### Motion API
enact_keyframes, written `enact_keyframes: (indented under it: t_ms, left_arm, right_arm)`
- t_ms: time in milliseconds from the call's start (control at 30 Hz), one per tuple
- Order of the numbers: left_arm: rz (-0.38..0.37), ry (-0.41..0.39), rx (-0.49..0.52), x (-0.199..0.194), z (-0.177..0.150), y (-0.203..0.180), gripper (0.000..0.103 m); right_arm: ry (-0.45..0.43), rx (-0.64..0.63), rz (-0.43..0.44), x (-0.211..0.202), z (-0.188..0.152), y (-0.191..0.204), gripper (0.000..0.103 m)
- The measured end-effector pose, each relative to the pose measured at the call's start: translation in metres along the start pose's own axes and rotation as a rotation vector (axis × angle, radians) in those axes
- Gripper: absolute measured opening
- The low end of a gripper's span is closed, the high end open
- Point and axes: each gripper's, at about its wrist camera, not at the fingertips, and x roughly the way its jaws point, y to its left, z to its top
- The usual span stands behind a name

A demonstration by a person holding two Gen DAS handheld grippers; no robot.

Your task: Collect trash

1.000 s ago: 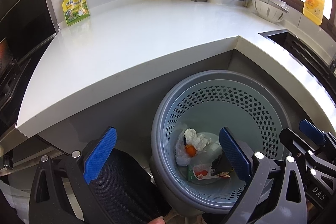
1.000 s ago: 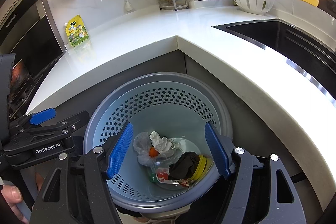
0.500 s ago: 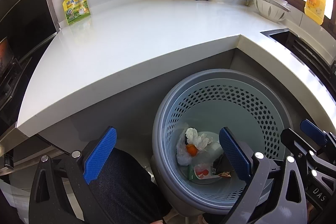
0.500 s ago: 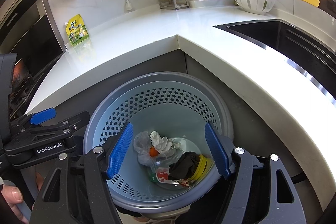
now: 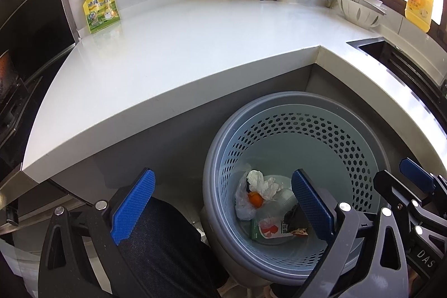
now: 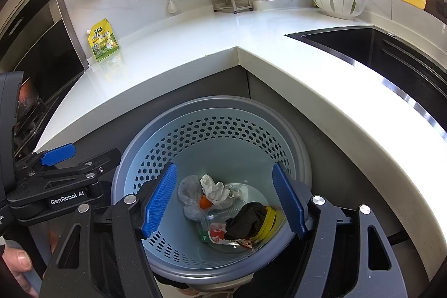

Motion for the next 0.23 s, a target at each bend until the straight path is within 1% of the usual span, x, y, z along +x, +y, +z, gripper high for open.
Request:
enact_keyframes:
  t_ms: [233]
  left_arm:
    - [0.003,0.002,-0.001,0.0004,-0.0003,0.0007,0.096]
  right_arm:
    - [-0.001,0.0,0.002,0.0001,0.0004,-0.0005,0.068]
